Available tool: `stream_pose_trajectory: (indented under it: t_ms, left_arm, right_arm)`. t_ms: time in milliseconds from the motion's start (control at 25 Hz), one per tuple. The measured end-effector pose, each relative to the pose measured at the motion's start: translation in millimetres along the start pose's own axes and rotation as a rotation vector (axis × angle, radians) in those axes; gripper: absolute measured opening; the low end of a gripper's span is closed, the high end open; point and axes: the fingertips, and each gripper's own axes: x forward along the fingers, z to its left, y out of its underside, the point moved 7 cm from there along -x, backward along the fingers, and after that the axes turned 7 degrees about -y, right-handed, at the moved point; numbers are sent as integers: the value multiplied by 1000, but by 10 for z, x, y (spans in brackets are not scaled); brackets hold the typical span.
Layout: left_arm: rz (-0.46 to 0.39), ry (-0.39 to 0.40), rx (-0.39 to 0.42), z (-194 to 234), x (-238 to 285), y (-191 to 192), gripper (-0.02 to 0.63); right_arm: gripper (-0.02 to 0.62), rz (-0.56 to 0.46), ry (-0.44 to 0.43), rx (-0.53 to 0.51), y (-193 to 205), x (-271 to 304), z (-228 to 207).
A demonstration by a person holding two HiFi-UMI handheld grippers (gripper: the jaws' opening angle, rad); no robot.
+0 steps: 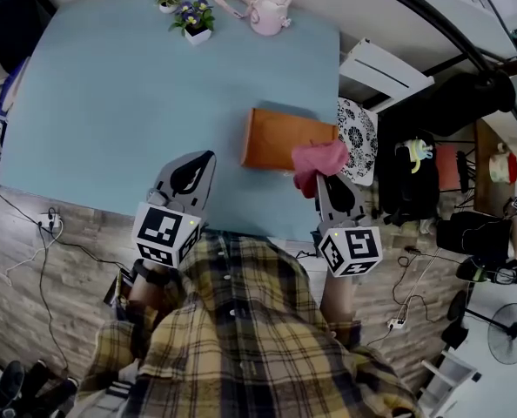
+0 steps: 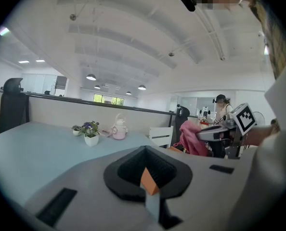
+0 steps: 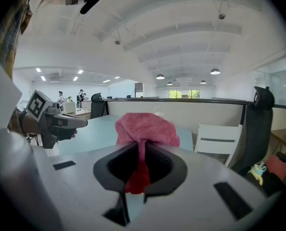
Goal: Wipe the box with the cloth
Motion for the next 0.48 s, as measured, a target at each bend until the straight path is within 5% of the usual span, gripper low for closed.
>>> stream_pose_trajectory:
  t_ms: [480]
  left_arm:
    - [11, -1, 0, 15, 58, 10, -9]
  right_arm:
    - [46, 10, -7, 11, 13, 60, -42]
